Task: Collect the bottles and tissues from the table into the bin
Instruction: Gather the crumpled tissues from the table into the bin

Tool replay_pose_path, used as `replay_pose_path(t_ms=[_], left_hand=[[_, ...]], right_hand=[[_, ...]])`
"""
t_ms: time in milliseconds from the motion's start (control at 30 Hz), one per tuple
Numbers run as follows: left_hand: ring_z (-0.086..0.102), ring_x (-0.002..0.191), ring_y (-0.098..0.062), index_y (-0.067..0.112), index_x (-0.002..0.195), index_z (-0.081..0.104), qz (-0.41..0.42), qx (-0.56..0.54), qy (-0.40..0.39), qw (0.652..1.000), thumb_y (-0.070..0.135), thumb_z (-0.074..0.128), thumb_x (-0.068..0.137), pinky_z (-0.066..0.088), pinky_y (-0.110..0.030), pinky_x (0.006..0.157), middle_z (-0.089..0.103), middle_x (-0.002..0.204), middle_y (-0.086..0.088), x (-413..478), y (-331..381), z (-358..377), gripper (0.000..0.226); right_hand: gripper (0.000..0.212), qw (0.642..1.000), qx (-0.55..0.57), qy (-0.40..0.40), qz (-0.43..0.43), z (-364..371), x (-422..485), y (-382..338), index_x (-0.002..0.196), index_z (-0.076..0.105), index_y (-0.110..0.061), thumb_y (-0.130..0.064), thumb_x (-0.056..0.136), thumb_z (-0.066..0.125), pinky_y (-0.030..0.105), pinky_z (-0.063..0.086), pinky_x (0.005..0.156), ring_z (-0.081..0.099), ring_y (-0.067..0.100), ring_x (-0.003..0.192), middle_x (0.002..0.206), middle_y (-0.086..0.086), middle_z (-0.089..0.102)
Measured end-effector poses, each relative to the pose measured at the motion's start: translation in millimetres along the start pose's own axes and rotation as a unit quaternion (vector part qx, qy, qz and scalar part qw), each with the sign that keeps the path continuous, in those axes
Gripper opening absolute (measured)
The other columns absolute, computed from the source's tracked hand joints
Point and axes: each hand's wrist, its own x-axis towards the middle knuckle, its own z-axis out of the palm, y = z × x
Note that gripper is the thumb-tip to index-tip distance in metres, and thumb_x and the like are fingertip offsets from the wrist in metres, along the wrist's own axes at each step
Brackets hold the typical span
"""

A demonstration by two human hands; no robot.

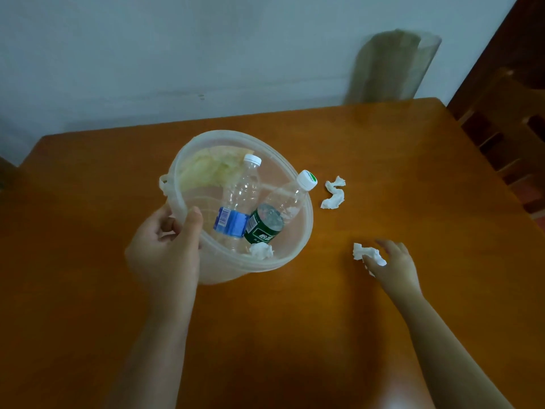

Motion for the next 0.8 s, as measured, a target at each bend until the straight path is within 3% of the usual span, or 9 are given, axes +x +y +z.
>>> replay_pose_path(t_ms=[100, 267, 533, 667, 800], left_hand=[[0.062, 0.054, 0.003, 0.055, 0.073, 0.064, -0.003, -0.003, 0.006, 1.0, 0.036, 0.067, 0.072, 0.056, -0.028, 0.049, 0.065, 0.066, 0.03, -1.5, -0.9, 6.4, 0.019], [0.064, 0.058, 0.001, 0.054, 0.073, 0.065, -0.016, -0.018, 0.009, 1.0, 0.037, 0.069, 0.07, 0.055, -0.023, 0.049, 0.066, 0.068, 0.028, -4.5, -2.0, 14.6, 0.018], [0.065, 0.06, -0.001, 0.051, 0.072, 0.066, -0.025, -0.032, -0.003, 0.999, 0.029, 0.07, 0.074, 0.051, -0.018, 0.047, 0.067, 0.067, 0.025, -5.8, -5.0, 16.1, 0.023], [0.062, 0.056, 0.003, 0.054, 0.07, 0.065, -0.032, -0.036, -0.008, 0.999, 0.026, 0.07, 0.075, 0.054, -0.021, 0.049, 0.065, 0.064, 0.028, -6.5, -5.6, 12.8, 0.029], [0.062, 0.056, 0.003, 0.054, 0.069, 0.065, -0.042, -0.049, -0.01, 0.998, 0.025, 0.071, 0.075, 0.055, -0.021, 0.049, 0.064, 0.063, 0.028, -9.0, -7.8, 5.7, 0.03]], right_hand=[[0.041, 1.0, -0.014, -0.01, 0.021, 10.1, 5.9, 11.9, 0.114, 0.054, -0.003, -0.021, 0.079, 0.066, 0.034, 0.037, 0.07, 0.048, 0.033, 0.105, 0.116, 0.02, 0.053], [0.047, 0.998, -0.023, -0.021, 0.046, 19.5, 11.6, 23.9, 0.123, 0.05, -0.007, -0.023, 0.081, 0.064, 0.043, 0.044, 0.082, 0.043, 0.035, 0.114, 0.124, 0.02, 0.048], [0.036, 0.999, 0.0, -0.014, 0.051, 25.3, 8.0, 26.3, 0.118, 0.055, -0.008, -0.011, 0.082, 0.059, 0.039, 0.044, 0.078, 0.048, 0.033, 0.105, 0.119, 0.018, 0.05], [0.033, 0.996, 0.025, -0.034, 0.074, 25.3, 2.1, 24.0, 0.115, 0.056, -0.007, -0.01, 0.082, 0.059, 0.035, 0.046, 0.07, 0.052, 0.027, 0.092, 0.116, 0.016, 0.051], [0.033, 0.993, 0.06, -0.039, 0.095, 21.8, -8.2, 19.7, 0.115, 0.057, -0.008, -0.013, 0.082, 0.06, 0.023, 0.038, 0.055, 0.05, 0.019, 0.082, 0.111, 0.014, 0.053]])
